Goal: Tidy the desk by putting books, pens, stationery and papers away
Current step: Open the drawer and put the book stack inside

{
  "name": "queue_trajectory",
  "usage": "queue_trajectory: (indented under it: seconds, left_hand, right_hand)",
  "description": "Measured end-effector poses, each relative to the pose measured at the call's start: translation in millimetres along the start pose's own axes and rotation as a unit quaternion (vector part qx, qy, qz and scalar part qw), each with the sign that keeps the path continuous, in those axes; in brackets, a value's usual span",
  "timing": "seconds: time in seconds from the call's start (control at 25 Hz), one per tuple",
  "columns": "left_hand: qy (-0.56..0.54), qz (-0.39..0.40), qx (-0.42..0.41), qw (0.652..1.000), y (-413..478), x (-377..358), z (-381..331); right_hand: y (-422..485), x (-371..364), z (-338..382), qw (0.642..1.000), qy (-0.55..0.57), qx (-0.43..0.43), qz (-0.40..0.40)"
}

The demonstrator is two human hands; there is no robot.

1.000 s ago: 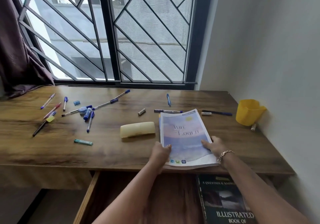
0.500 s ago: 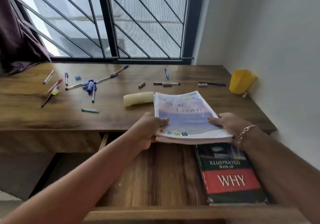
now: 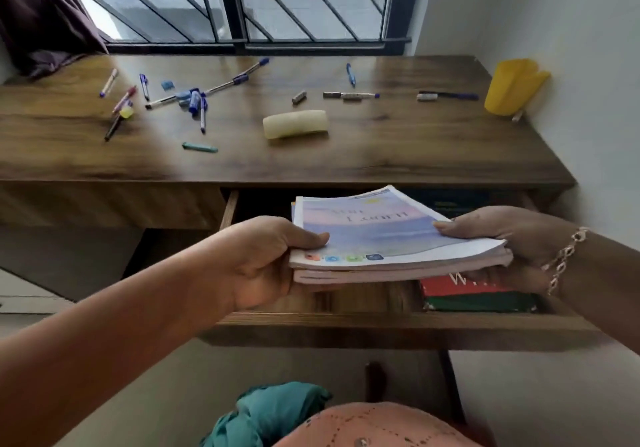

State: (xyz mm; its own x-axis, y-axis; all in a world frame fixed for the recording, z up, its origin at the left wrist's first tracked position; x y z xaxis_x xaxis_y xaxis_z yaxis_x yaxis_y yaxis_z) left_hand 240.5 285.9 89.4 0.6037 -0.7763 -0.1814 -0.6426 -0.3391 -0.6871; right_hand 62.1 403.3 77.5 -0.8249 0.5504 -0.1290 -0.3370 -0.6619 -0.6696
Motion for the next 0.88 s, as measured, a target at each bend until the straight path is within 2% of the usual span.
queue_trajectory:
  seconds: [0.12,0.24,0.4,0.6,0.88]
  left_hand:
    - [-0.003,-0.021,0.026,0.999,20.8,12.4,10.3]
    - [0.037,-0.069,0.031,0.996,58.7,32.0,19.4]
    - [0.120,-0.121,0.027,0.985,111.1,54.9,34.9]
    - [0.188,-0.155,0.062,0.968,148.6,63.8,66.2]
    - [0.205,-0.176,0.074,0.960,172.5,72.4,86.0]
  right_hand:
    - [28.8,-3.5,-18.4,1.000,0.020,-0.017,-0.007]
    - [74.3,-6.6,-35.7,1.000,-0.002,-0.009,-0.020]
    - [134.3,0.9,-49.0,0.994,-0.094,-0.006,-0.060]
    - [177.2,11.0,-77.2,0.970,-0.220,-0.005,-0.101]
    - [192.3,13.4,-101.1,0.956,-0.264,-0.028,-0.124]
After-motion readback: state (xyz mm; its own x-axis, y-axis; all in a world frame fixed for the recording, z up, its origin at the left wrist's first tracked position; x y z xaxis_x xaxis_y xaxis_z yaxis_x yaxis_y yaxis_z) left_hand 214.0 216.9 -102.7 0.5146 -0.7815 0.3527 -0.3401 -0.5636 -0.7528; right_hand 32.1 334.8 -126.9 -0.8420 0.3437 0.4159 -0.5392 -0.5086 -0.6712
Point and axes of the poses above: each hand's wrist, its own y-axis towards the middle knuckle, its own x-axis out of the back of the hand, z = x × y, the point moved 7 cm from there along y, towards the middle knuckle, and after that the axes turned 7 degrees about y, right-handed, at the moved point
